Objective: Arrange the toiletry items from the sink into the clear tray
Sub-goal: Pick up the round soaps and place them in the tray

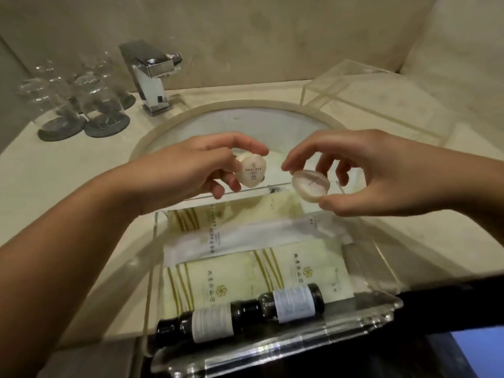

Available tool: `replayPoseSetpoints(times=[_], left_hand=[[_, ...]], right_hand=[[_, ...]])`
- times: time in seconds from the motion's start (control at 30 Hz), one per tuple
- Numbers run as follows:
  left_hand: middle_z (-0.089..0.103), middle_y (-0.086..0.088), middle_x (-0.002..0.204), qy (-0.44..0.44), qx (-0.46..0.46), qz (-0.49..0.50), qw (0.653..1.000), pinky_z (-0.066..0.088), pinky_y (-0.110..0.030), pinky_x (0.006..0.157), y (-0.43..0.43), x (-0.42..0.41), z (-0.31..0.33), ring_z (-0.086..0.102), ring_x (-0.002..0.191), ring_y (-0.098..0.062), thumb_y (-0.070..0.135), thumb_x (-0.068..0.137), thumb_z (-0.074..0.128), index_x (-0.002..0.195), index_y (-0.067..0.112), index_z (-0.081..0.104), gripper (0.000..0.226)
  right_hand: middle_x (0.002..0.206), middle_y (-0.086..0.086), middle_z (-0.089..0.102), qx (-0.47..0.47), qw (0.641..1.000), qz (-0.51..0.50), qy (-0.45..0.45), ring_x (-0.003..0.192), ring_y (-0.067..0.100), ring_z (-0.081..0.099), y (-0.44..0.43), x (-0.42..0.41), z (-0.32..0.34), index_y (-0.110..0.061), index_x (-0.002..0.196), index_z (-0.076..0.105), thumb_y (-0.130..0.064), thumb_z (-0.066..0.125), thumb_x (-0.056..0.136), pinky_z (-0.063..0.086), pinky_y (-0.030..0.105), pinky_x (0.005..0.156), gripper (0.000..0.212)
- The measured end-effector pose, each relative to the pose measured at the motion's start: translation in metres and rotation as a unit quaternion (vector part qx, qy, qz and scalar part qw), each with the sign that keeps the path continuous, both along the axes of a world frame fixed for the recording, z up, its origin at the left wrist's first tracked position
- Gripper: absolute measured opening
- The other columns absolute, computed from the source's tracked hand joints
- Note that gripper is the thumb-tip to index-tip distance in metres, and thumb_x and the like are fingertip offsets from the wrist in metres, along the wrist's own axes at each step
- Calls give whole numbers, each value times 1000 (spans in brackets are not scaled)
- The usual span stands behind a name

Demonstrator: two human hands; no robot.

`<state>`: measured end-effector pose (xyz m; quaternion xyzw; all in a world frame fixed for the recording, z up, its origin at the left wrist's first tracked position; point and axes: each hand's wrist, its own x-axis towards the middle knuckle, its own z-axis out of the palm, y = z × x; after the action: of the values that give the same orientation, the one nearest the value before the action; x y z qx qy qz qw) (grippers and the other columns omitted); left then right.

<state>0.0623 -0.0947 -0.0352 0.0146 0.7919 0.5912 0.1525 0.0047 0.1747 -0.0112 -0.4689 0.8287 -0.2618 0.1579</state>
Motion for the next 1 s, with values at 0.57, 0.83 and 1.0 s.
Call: replayPoseSetpoints(times=[0.57, 0.83, 1.0], left_hand=[[72, 16, 104, 120, -266, -120, 949, 58, -29, 79, 52, 41, 0, 70, 88, -5, 25, 82, 79, 118, 51, 55, 51], [63, 25, 111, 151, -334, -123, 922, 58, -21, 74, 59, 45, -2, 64, 90, 7, 38, 81, 78, 120, 54, 54, 48], [57, 24, 114, 160, -361, -128, 910, 47, -13, 71, 56, 44, -4, 57, 92, 5, 44, 81, 78, 123, 55, 54, 49]], right_hand=[[117, -25, 52, 145, 983, 58, 93, 119, 1, 48, 44, 55, -13, -54, 128, 47, -19, 64, 86, 46, 28, 95, 58], [118, -19, 36, 171, 971, -71, 151, 115, 5, 39, 49, 75, -13, -45, 125, 48, -74, 46, 76, 44, 31, 99, 57], [109, -9, 37, 269, 934, -119, 205, 103, 14, 39, 39, 91, -15, -34, 116, 57, -86, 30, 71, 42, 33, 97, 74]])
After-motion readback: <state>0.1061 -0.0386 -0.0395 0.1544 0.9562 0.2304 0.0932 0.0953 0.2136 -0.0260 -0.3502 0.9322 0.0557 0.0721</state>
